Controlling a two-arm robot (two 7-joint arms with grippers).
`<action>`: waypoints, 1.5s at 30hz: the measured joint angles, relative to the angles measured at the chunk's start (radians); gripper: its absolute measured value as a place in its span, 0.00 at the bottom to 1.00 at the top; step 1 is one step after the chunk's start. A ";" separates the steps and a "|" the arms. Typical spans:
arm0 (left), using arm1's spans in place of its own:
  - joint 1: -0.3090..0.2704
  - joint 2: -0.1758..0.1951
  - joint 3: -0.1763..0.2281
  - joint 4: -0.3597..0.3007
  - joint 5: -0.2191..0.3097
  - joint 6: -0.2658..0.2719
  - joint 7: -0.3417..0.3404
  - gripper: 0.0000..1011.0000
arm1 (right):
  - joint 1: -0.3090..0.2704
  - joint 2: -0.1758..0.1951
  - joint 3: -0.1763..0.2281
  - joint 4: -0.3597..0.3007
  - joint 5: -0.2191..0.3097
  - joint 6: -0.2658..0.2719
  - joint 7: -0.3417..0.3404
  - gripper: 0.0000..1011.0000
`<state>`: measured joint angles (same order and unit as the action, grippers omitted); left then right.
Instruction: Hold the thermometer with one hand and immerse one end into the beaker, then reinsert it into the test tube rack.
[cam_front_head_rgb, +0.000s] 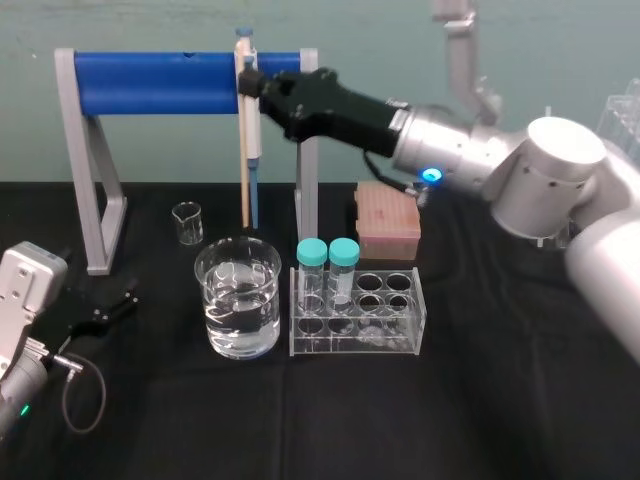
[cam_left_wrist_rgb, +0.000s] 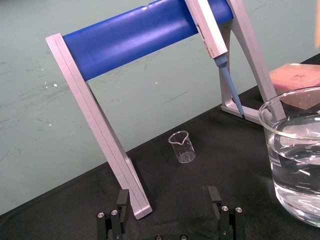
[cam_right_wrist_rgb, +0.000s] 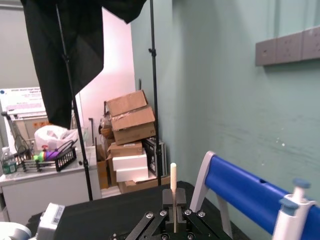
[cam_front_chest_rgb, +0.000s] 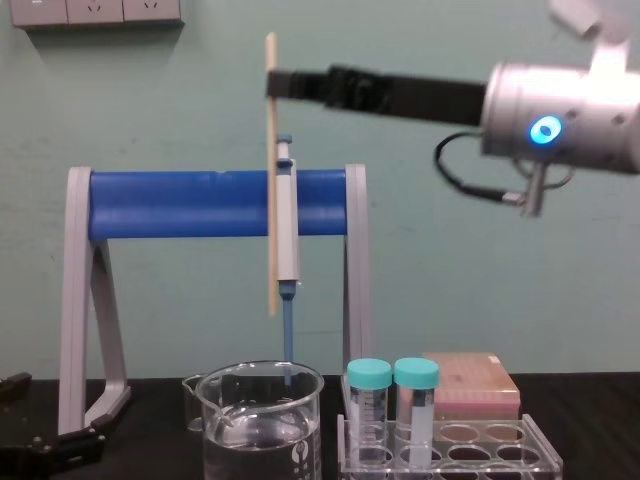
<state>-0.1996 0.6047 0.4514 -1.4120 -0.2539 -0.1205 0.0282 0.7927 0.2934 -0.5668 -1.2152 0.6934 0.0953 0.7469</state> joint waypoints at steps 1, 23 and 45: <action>0.000 0.000 0.000 0.000 0.000 0.000 0.000 0.99 | -0.005 0.012 0.006 -0.020 0.007 0.009 -0.004 0.04; 0.000 0.000 0.000 0.000 0.000 0.000 0.000 0.99 | -0.296 0.368 0.174 -0.445 0.115 0.169 -0.287 0.04; 0.000 0.000 0.000 0.000 0.000 0.000 0.000 0.99 | -0.367 0.350 0.179 -0.323 0.145 0.078 -0.269 0.04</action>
<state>-0.1995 0.6047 0.4514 -1.4120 -0.2539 -0.1206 0.0283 0.4256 0.6438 -0.3882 -1.5378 0.8382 0.1729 0.4775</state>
